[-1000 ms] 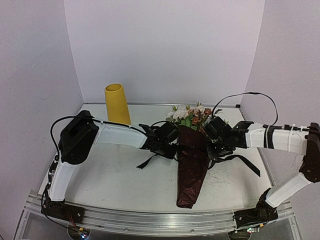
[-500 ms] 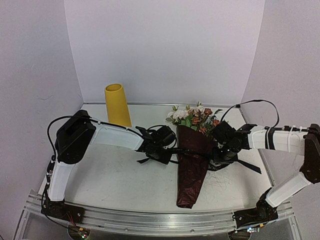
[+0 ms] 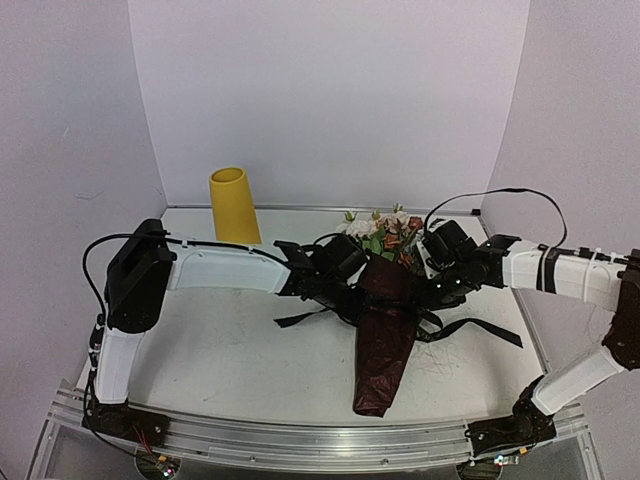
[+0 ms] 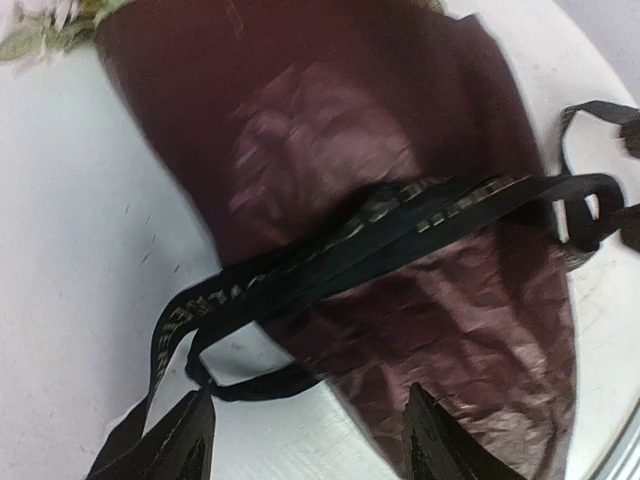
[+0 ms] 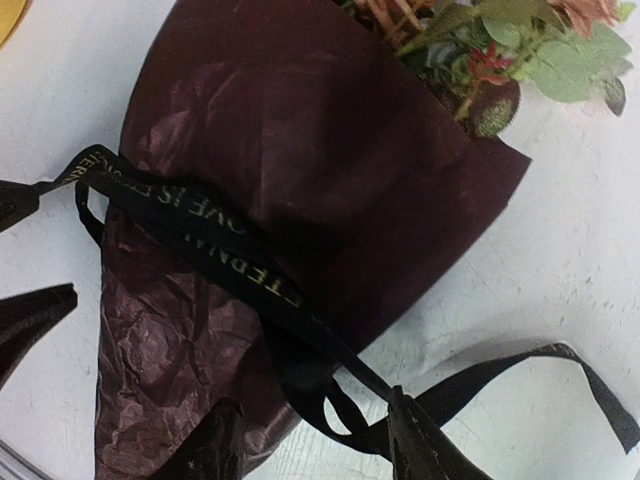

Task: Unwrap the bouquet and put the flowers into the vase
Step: Untie the ribbon from the wrapping paper.

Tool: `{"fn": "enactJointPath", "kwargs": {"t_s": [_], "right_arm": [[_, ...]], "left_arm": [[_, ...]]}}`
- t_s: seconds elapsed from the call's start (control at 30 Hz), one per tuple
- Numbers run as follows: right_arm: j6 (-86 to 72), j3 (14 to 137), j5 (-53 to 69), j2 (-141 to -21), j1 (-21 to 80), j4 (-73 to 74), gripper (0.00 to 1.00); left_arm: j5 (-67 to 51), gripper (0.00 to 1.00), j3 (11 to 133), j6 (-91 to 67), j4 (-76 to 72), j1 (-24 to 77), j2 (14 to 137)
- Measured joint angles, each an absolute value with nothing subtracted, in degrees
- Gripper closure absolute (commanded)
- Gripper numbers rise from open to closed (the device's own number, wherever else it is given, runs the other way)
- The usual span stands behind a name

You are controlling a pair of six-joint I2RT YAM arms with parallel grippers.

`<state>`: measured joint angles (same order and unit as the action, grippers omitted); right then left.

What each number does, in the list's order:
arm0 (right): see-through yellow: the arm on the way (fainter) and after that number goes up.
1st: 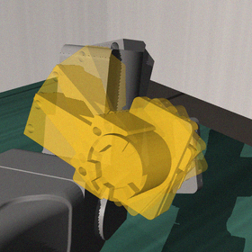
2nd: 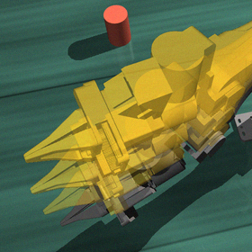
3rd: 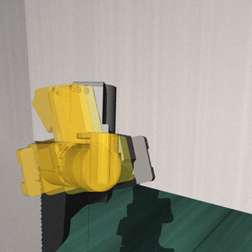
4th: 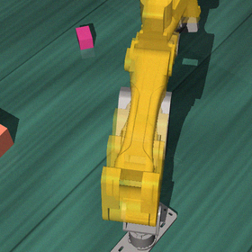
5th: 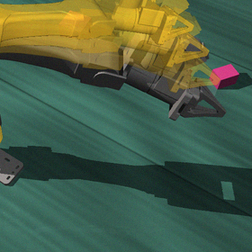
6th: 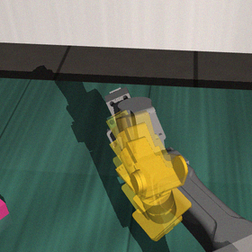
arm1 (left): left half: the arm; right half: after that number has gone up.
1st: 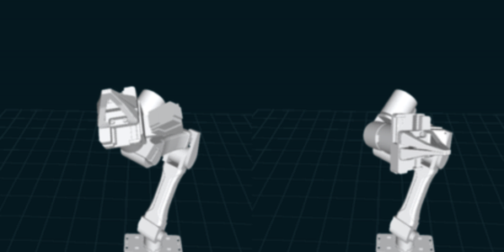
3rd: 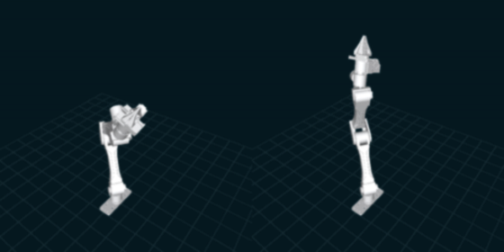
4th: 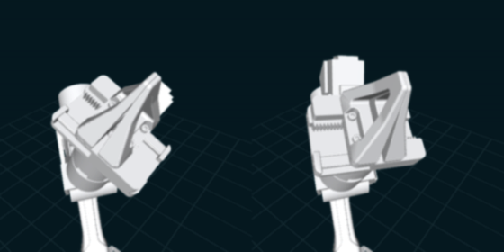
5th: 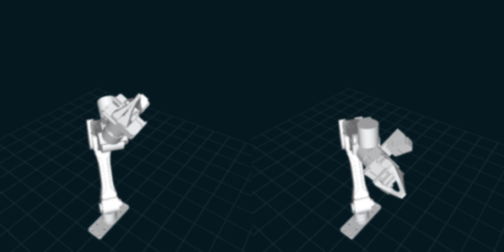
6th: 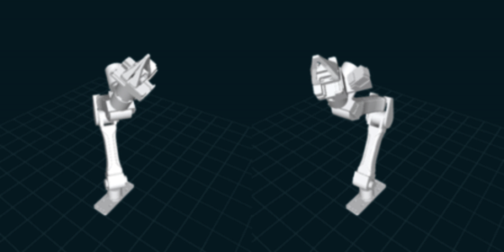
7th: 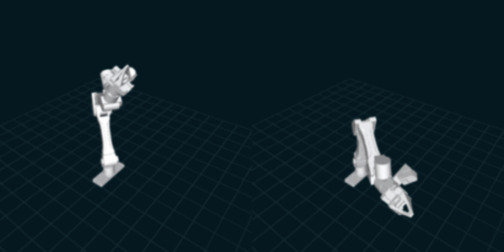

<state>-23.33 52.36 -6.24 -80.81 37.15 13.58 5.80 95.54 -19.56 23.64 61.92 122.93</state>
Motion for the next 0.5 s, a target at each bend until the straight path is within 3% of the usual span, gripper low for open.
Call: {"fn": "enactJointPath", "kwargs": {"t_s": [0.17,0.5], "right_arm": [[-20.1,56.4,-5.3,-86.0,37.1,13.0,0.51],[-17.8,58.1,-5.1,-90.5,37.1,12.6,0.54]], "left_arm": [[5.6,0.47,100.2,-16.6,23.4,61.9,124.4],[6.2,0.5,102.6,-13.3,24.2,61.6,128.7]]}}
